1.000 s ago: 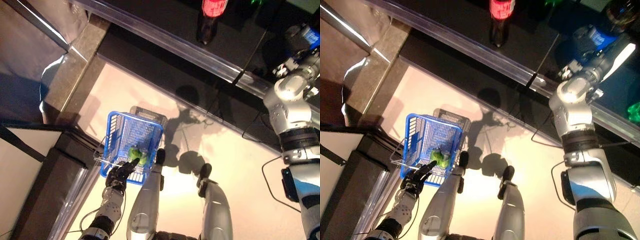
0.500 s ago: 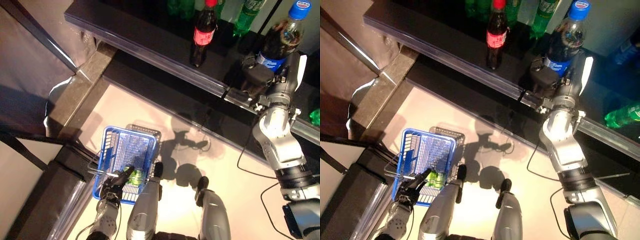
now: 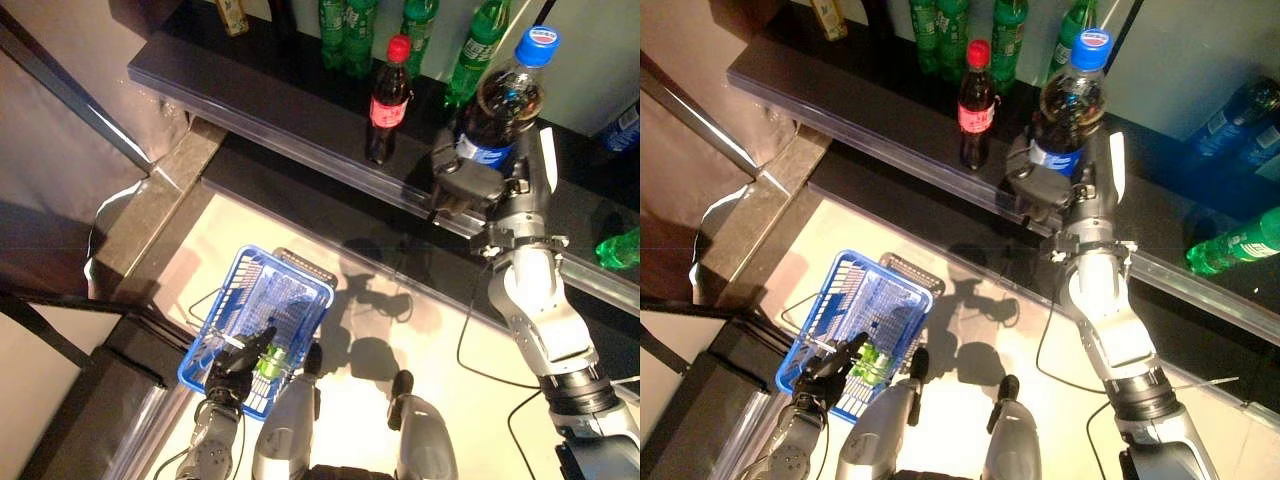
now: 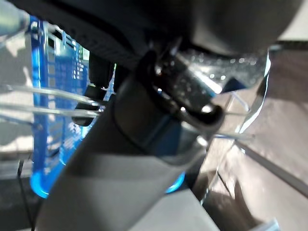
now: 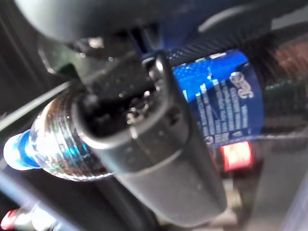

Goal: Pick up the drink and place into the basket.

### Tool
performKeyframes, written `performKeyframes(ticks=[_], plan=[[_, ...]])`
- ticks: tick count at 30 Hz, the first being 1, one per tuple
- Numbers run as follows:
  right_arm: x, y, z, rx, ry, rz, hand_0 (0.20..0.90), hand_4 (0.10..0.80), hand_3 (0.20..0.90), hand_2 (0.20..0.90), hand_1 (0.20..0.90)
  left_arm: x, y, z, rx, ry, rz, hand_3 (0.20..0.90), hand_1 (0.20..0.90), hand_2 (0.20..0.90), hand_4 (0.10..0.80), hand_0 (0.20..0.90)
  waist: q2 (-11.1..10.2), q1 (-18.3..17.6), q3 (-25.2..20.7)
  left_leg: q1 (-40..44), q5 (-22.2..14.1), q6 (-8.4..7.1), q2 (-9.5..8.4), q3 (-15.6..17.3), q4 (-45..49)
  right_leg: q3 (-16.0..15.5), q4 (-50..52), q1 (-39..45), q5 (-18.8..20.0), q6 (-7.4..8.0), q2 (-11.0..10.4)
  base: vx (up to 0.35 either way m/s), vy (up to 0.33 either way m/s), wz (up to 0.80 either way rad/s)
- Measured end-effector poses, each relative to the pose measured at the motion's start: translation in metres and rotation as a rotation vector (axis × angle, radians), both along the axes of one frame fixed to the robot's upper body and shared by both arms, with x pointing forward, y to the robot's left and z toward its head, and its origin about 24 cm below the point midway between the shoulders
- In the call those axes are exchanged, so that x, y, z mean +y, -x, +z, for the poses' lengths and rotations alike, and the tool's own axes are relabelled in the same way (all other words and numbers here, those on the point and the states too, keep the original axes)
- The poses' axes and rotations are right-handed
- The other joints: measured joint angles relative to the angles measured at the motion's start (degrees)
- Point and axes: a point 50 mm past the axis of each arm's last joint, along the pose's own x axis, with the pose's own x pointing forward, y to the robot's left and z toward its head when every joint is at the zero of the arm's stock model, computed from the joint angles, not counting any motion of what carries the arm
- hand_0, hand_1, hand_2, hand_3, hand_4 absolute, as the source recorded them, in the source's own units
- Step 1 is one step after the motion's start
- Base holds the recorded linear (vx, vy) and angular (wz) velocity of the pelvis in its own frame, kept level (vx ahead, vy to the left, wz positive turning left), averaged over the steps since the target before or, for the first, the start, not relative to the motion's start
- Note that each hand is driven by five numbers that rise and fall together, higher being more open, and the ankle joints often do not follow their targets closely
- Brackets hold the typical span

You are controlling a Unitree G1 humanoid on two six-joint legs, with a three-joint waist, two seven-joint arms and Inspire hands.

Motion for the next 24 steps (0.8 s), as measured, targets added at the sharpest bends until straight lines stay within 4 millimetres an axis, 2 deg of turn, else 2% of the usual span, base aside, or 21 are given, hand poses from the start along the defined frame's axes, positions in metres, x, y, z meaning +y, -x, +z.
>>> performKeyframes(ticks=[7, 13, 16, 24], plan=[[0.038, 0.005, -0.026, 0.132, 0.015, 0.243, 0.3, 0.1, 0.2, 0.3, 0.3, -0.009, -0.013, 0.031, -0.112, 0.009, -0.077, 0.2, 0.3, 0.3, 0.1, 0.3, 0.0, 0.2, -0.1, 1.2, -0.1, -0.14, 0.02, -0.4, -0.1, -0.1, 0.0, 1.4, -0.5, -0.17, 0.1, 0.004, -0.001, 0.03], [0.052, 0.011, -0.045, 0.219, -0.002, 0.312, 0.3, 0.1, 0.2, 0.3, 0.3, -0.005, -0.018, 0.051, -0.171, -0.041, -0.148, 0.2, 0.3, 0.3, 0.1, 0.3, 0.0, 1.7, -0.2, 1.1, 0.0, -0.23, -0.15, -1.5, -0.3, -0.4, 0.1, 2.0, -0.9, -0.09, 0.0, -0.009, -0.008, 0.09], [0.06, 0.012, -0.048, 0.234, -0.016, 0.331, 0.3, 0.1, 0.2, 0.3, 0.3, -0.008, -0.02, 0.061, -0.189, -0.065, -0.212, 0.2, 0.3, 0.3, 0.1, 0.3, 0.0, 2.1, -0.2, 1.1, 0.1, -0.4, -0.39, -2.7, -0.3, -1.5, 0.0, 2.7, -1.4, -0.1, -0.1, -0.008, -0.012, 0.19], [0.069, 0.014, -0.054, 0.261, -0.024, 0.315, 0.3, 0.1, 0.2, 0.3, 0.3, -0.01, -0.022, 0.076, -0.225, -0.091, -0.283, 0.2, 0.3, 0.3, 0.1, 0.3, 0.0, 5.2, -0.2, 0.8, 0.2, -0.68, -0.83, -4.4, -0.8, -1.6, 0.0, 3.0, -2.2, 0.4, -0.1, -0.018, -0.014, 0.11]])
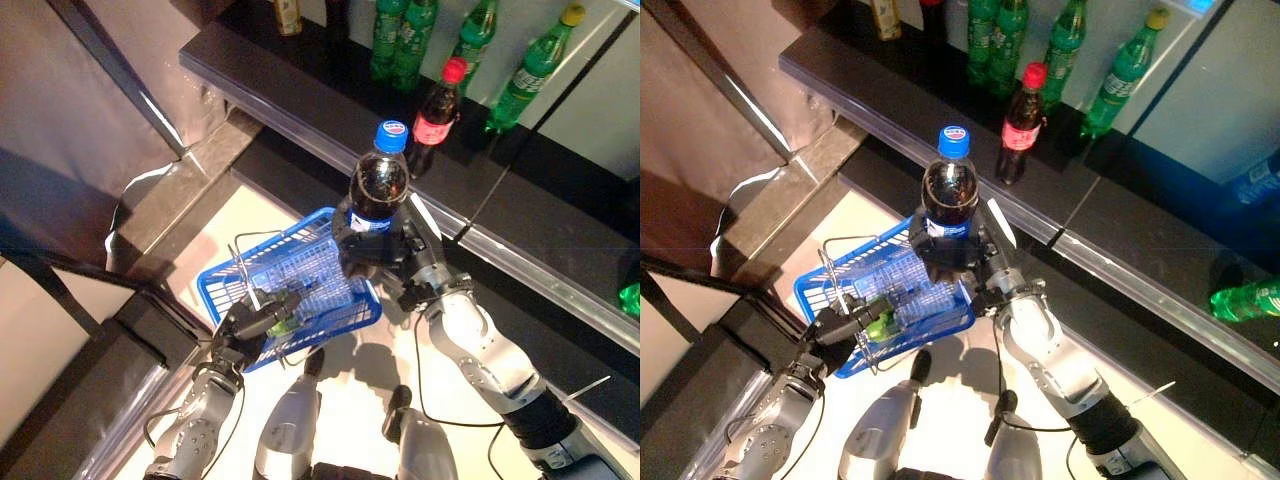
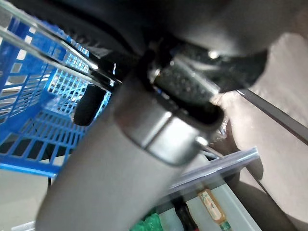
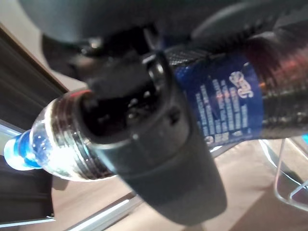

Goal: Pick up the drink and place into the basket.

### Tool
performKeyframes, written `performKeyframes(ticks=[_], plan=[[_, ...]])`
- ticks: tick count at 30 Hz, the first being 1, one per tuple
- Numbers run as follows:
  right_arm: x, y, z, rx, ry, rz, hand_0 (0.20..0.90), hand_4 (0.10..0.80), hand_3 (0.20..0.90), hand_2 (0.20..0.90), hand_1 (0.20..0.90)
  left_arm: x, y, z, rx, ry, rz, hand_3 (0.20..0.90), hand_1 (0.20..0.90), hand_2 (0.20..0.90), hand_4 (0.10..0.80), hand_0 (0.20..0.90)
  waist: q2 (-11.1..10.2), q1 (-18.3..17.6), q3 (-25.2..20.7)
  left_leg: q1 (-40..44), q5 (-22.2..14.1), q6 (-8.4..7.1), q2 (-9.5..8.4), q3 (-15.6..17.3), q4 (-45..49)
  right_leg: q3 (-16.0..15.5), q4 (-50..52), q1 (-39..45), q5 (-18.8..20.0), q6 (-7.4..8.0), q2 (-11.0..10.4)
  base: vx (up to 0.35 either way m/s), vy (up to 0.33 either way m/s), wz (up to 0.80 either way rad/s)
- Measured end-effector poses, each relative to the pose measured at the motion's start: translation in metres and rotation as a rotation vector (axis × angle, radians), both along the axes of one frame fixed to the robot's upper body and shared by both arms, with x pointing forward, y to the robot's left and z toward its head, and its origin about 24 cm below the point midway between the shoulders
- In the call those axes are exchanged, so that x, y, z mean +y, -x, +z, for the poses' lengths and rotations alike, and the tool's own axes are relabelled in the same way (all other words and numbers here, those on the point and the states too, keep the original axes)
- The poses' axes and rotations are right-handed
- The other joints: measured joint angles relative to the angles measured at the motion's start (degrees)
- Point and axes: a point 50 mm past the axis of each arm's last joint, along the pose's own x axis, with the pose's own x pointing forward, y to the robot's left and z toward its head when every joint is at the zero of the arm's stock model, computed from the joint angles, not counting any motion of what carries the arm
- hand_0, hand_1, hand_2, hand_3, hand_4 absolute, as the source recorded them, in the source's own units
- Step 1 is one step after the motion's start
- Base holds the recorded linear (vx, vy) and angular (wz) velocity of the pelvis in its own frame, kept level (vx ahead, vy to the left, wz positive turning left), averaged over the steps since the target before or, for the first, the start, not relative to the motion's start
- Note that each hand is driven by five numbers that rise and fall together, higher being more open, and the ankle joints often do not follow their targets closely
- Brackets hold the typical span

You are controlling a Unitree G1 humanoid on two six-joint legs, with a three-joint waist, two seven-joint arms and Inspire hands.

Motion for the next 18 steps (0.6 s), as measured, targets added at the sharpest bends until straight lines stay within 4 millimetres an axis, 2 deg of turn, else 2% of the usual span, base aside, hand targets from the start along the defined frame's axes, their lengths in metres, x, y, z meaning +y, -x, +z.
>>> performKeyframes(ticks=[4, 9, 13, 18], plan=[[0.002, -0.002, -0.003, 0.021, 0.005, -0.031, 0.3, 0.1, 0.2, 0.3, 0.3, -0.001, -0.001, 0.013, -0.056, -0.035, -0.064, 0.2, 0.3, 0.3, 0.1, 0.3, 0.0, 1.5, 0.0, -0.3, 0.1, -0.13, -0.02, -0.9, -0.1, -0.2, 0.0, 0.0, -0.3, -0.02, 0.1, -0.011, -0.026, 0.12], [0.014, 0.0, -0.01, 0.06, -0.013, -0.011, 0.3, 0.1, 0.2, 0.3, 0.3, -0.003, -0.001, 0.024, -0.105, -0.062, -0.141, 0.2, 0.3, 0.3, 0.1, 0.3, 0.0, 2.6, 0.0, -0.3, 0.1, -0.16, -0.23, -1.6, -0.1, -0.6, -0.2, 0.6, -0.6, 0.09, 0.0, 0.007, -0.02, 0.09], [0.022, -0.001, -0.017, 0.091, -0.013, -0.014, 0.3, 0.1, 0.2, 0.3, 0.3, -0.002, -0.001, 0.027, -0.115, -0.076, -0.176, 0.2, 0.3, 0.3, 0.1, 0.3, 0.0, 2.9, 0.0, -0.3, 0.2, -0.24, -0.25, -2.0, -0.1, -1.5, -0.1, 0.8, -0.7, -0.04, -0.1, 0.008, -0.009, 0.06], [0.02, -0.007, -0.031, 0.15, -0.002, -0.068, 0.3, 0.1, 0.2, 0.3, 0.3, -0.005, 0.0, 0.027, -0.133, -0.072, -0.245, 0.2, 0.3, 0.3, 0.1, 0.3, 0.0, 4.1, 0.0, -0.6, 0.2, -0.28, -0.29, -2.2, 0.0, -1.5, 0.0, 0.7, -0.9, -0.26, -0.3, 0.003, -0.004, 0.02]])
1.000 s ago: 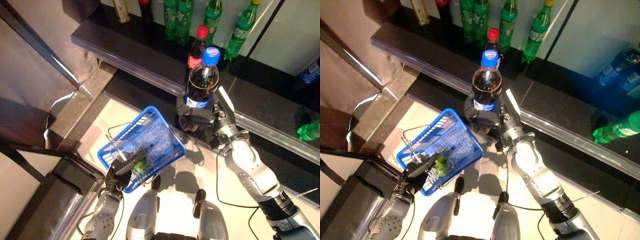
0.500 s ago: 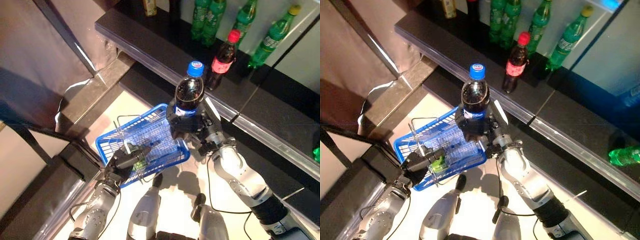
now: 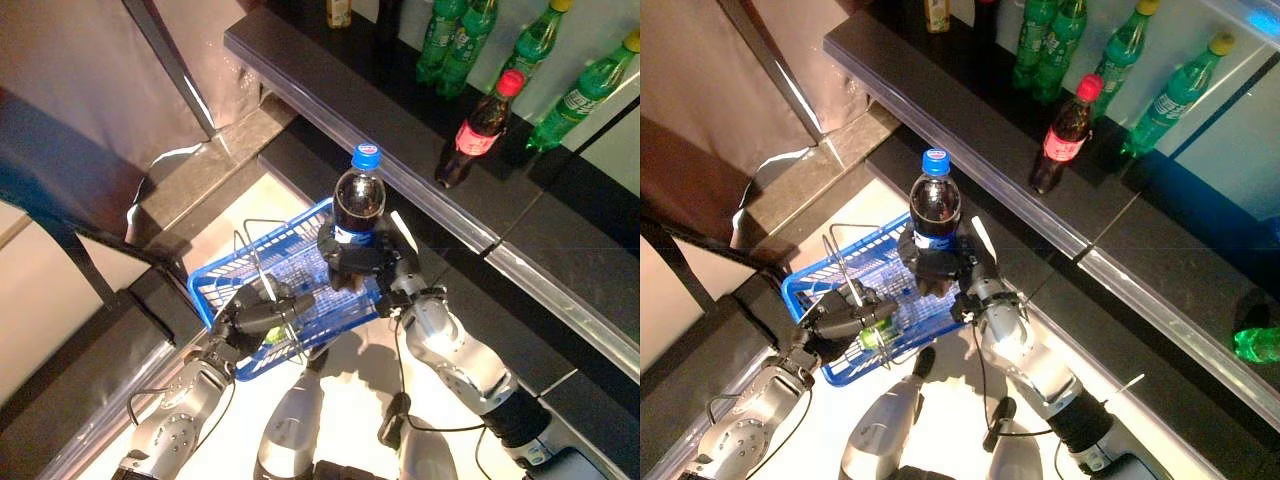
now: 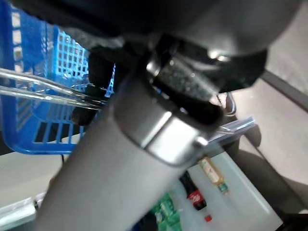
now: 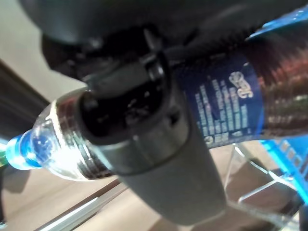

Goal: Pick up the drink and place into the basket.

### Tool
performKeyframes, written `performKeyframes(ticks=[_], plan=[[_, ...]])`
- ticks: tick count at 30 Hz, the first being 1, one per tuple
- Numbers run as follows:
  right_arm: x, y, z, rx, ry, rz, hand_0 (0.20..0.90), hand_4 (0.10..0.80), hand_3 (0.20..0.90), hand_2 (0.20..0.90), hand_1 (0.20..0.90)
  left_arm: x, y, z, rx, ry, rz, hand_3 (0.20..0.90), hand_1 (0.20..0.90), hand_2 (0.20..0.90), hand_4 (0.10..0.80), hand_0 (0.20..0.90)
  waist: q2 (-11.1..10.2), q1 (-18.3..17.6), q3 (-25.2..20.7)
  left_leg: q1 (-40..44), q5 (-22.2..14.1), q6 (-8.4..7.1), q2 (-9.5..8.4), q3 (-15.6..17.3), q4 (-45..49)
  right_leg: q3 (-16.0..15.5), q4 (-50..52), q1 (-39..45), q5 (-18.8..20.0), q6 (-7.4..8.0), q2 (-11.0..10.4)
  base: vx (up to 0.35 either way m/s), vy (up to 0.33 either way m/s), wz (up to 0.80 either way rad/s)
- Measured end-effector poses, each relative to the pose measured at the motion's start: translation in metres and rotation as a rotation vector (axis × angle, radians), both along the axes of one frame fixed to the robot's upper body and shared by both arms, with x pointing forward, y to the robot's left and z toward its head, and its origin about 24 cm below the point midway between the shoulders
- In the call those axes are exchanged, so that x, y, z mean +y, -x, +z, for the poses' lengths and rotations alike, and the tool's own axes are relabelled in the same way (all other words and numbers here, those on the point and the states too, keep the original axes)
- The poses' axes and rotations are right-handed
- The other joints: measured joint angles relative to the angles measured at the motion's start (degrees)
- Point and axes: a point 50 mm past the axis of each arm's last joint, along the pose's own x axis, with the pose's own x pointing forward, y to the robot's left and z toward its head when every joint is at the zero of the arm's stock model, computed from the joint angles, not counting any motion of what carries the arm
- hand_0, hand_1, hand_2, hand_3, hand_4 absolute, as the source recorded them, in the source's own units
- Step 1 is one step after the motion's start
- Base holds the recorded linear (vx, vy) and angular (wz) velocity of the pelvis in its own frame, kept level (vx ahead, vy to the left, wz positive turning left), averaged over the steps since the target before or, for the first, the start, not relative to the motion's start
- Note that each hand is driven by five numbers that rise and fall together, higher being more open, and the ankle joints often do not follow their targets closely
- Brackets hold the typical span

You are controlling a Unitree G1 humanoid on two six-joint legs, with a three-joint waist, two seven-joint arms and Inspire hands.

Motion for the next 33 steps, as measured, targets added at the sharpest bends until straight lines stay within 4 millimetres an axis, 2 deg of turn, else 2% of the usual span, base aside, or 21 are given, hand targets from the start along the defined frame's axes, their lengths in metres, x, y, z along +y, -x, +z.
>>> performKeyframes(ticks=[4, 8, 11, 15, 21, 25, 28, 33], plan=[[0.003, -0.001, -0.014, 0.057, 0.02, -0.018, 0.3, 0.1, 0.2, 0.3, 0.3, -0.006, 0.001, 0.003, -0.008, 0.007, -0.05, 0.2, 0.3, 0.3, 0.1, 0.3, 0.0, 0.4, 0.0, -0.2, 0.1, -0.08, -0.17, -0.7, 0.0, -0.2, 0.0, 0.1, -0.1, 0.21, 0.0, 0.018, -0.006, 0.06], [0.009, 0.0, -0.015, 0.051, 0.039, -0.014, 0.3, 0.1, 0.2, 0.3, 0.3, -0.01, -0.001, 0.006, -0.028, 0.015, -0.085, 0.2, 0.3, 0.3, 0.1, 0.3, 0.0, 0.7, 0.0, -0.2, 0.1, -0.1, -0.51, -0.9, -0.1, -0.4, 0.1, 0.1, -0.3, 0.27, -0.1, 0.004, 0.0, 0.01], [0.011, -0.007, -0.019, 0.039, 0.09, -0.053, 0.3, 0.1, 0.2, 0.3, 0.3, -0.012, 0.0, 0.008, -0.051, 0.027, -0.123, 0.2, 0.3, 0.3, 0.1, 0.3, 0.0, 0.8, 0.0, -0.2, 0.1, -0.13, -0.65, -1.4, 0.0, -1.3, 0.1, 0.4, -0.4, 0.27, -0.1, 0.003, -0.006, 0.07], [0.005, -0.019, -0.03, 0.06, 0.176, -0.129, 0.3, 0.1, 0.2, 0.3, 0.3, -0.014, 0.0, 0.011, -0.074, 0.033, -0.163, 0.2, 0.3, 0.3, 0.1, 0.3, 0.0, 1.6, 0.0, -0.2, 0.1, -0.18, -0.75, -2.2, 0.0, -1.5, 0.6, 0.4, -1.2, 0.05, -0.8, 0.002, -0.004, 0.08], [0.002, -0.023, -0.047, 0.118, 0.25, -0.165, 0.3, 0.1, 0.2, 0.3, 0.3, -0.011, 0.001, 0.013, -0.092, 0.016, -0.219, 0.2, 0.3, 0.3, 0.1, 0.3, 0.0, 2.5, 0.0, -0.2, 0.1, -0.15, -1.09, -2.3, 0.0, -1.5, 1.2, 0.2, -1.7, 0.15, -1.2, 0.013, 0.004, 0.03], [0.001, -0.025, -0.069, 0.189, 0.314, -0.191, 0.3, 0.1, 0.2, 0.3, 0.3, -0.015, 0.001, 0.017, -0.138, 0.036, -0.297, 0.2, 0.3, 0.3, 0.1, 0.3, 0.1, 3.2, 0.0, -0.2, 0.1, -0.15, -1.2, -2.5, 0.0, -1.6, 1.5, 0.1, -1.9, 0.22, -1.4, 0.005, -0.002, 0.01], [0.0, -0.021, -0.087, 0.233, 0.41, -0.182, 0.3, 0.1, 0.2, 0.3, 0.3, -0.018, -0.004, 0.029, -0.191, 0.026, -0.332, 0.2, 0.3, 0.3, 0.1, 0.3, 0.1, 3.4, 0.0, -0.2, 0.1, -0.15, -1.48, -2.7, 0.0, -1.9, 2.1, 0.1, -2.3, 0.22, -1.8, 0.012, -0.009, 0.03], [0.001, -0.016, -0.102, 0.256, 0.51, -0.154, 0.3, 0.1, 0.2, 0.3, 0.3, -0.026, 0.0, 0.038, -0.255, 0.047, -0.428, 0.2, 0.3, 0.3, 0.1, 0.3, 0.1, 3.9, -0.1, -0.3, 0.1, -0.14, -1.64, -2.9, 0.0, -2.1, 2.1, 0.0, -2.4, 0.32, -2.0, 0.003, -0.003, 0.01]])
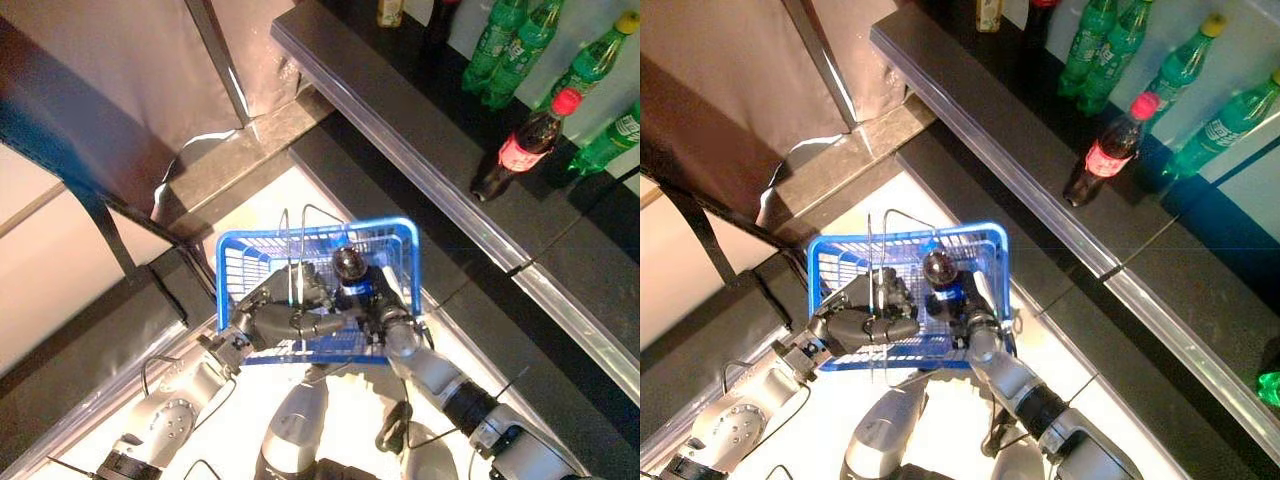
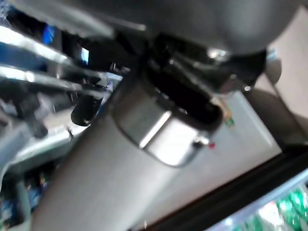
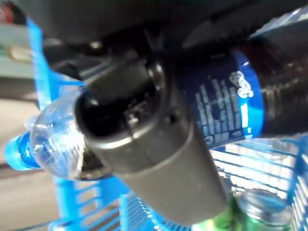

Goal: Pick up the drink and place into the basket.

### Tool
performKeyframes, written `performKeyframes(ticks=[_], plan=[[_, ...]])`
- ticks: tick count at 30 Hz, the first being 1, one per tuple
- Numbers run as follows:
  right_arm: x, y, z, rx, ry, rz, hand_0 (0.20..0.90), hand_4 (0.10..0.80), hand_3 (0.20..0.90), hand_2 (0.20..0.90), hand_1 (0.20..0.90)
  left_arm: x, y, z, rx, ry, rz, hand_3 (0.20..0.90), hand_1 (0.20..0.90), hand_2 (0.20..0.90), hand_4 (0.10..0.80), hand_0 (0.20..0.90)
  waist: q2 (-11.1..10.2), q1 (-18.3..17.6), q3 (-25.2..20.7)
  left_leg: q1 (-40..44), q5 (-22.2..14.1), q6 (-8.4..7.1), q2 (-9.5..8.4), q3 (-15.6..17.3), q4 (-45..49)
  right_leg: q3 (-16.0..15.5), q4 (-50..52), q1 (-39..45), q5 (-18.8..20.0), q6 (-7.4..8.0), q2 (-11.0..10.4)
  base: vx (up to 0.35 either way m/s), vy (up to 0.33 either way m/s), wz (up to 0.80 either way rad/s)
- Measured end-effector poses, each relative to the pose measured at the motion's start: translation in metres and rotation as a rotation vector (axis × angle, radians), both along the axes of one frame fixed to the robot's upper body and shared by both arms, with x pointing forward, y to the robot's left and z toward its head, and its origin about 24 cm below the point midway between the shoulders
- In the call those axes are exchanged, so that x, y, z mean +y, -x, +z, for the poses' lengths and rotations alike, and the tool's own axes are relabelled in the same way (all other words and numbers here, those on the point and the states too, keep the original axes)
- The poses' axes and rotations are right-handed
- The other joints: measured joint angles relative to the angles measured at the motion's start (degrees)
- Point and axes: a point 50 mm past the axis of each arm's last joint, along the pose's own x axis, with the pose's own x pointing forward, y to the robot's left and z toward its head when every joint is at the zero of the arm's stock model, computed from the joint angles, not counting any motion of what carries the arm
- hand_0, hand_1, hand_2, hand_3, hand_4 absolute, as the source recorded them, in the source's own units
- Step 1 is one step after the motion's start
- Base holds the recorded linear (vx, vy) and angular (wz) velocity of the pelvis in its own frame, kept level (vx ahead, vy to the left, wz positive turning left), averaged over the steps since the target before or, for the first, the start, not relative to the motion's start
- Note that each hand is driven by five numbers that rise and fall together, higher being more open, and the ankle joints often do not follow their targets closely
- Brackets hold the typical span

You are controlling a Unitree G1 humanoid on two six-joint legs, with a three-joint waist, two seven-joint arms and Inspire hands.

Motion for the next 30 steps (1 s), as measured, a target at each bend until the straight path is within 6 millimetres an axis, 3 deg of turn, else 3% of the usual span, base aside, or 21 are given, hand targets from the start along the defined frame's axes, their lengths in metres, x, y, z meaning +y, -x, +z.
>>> performKeyframes(ticks=[5, 18, 24, 30], plan=[[-0.003, 0.0, -0.006, 0.018, 0.037, 0.015, 0.3, 0.1, 0.2, 0.3, 0.3, -0.002, 0.001, 0.004, -0.024, 0.008, -0.031, 0.2, 0.3, 0.3, 0.1, 0.3, 0.3, 0.6, -0.1, -0.1, 0.0, -0.02, -0.05, -0.5, 0.0, -0.9, 0.1, 0.1, -0.3, -0.04, -0.1, 0.009, -0.007, 0.05], [-0.011, 0.0, -0.017, -0.055, 0.35, 0.145, 0.3, 0.1, 0.2, 0.3, 0.3, -0.002, 0.002, 0.002, -0.014, -0.007, -0.067, 0.2, 0.3, 0.3, 0.1, 0.3, 1.1, 1.0, -0.4, -1.9, 0.0, -0.04, -1.12, -1.2, 0.7, -2.1, 3.0, -1.9, -1.6, 0.37, -1.6, -0.011, -0.003, 0.05], [-0.032, -0.009, -0.032, 0.077, 0.491, 0.047, 0.3, 0.1, 0.2, 0.3, 0.3, -0.005, 0.003, 0.0, -0.031, -0.086, -0.101, 0.2, 0.3, 0.3, 0.1, 0.3, 1.6, 1.5, -0.3, -2.0, 0.0, -0.05, -1.24, -1.6, 0.9, -2.6, 3.3, -1.9, -1.9, 0.07, -1.8, -0.001, -0.002, 0.02], [-0.045, -0.019, -0.037, 0.256, 0.652, -0.02, 0.3, 0.1, 0.2, 0.3, 0.3, -0.022, 0.003, -0.004, -0.021, -0.141, -0.188, 0.2, 0.3, 0.3, 0.1, 0.3, 1.9, 2.5, -0.4, -2.0, 0.0, -0.04, -1.34, -1.7, 1.0, -2.7, 3.3, -1.8, -1.9, 0.13, -1.9, 0.028, -0.005, 0.01]])
